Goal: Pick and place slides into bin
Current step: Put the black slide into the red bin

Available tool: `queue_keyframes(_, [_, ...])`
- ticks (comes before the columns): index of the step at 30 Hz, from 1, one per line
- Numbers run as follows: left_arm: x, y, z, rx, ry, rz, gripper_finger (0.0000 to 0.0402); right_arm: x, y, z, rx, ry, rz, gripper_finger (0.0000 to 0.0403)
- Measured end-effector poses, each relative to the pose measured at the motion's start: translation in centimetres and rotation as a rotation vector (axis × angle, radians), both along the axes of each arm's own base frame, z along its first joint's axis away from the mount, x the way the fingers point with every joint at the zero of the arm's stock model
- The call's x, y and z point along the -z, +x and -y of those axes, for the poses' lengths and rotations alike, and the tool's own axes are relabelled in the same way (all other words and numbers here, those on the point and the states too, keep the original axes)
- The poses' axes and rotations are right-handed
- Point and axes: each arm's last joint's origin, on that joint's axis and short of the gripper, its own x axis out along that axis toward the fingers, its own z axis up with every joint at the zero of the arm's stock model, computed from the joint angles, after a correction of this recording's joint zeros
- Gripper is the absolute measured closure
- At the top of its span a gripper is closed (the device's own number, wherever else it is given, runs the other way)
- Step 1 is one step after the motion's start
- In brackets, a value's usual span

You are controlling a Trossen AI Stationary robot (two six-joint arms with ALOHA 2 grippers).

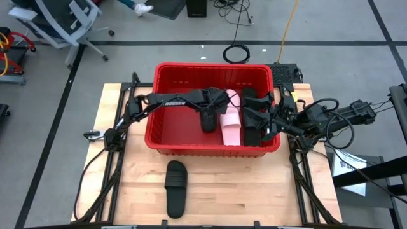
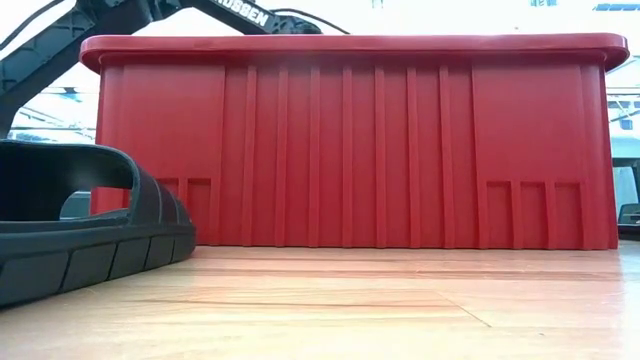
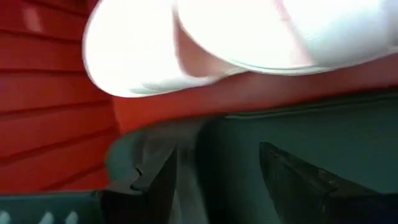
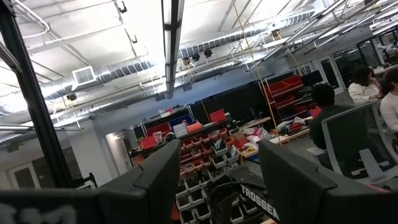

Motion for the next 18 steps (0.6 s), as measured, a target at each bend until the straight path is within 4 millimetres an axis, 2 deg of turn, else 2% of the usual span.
queue_keyframes(7, [-1.1,-0.1,2.4,-0.029,-0.035,0.015,0.0183,0.1,0.1,0.0,0.000,-0.005,-0.014,0.0197])
queue_keyframes(13, [-3.8,-0.2,4.5,-0.020,-0.006,0.091,0.0181,0.1,0.1,0.0,0.013,-0.032,-0.022,0.0197])
queue_keyframes(18, [-6.3,-1.2,5.6,-0.068,0.011,0.135,0.0183,-0.2,-0.1,0.1,0.034,-0.059,0.000,0.0197])
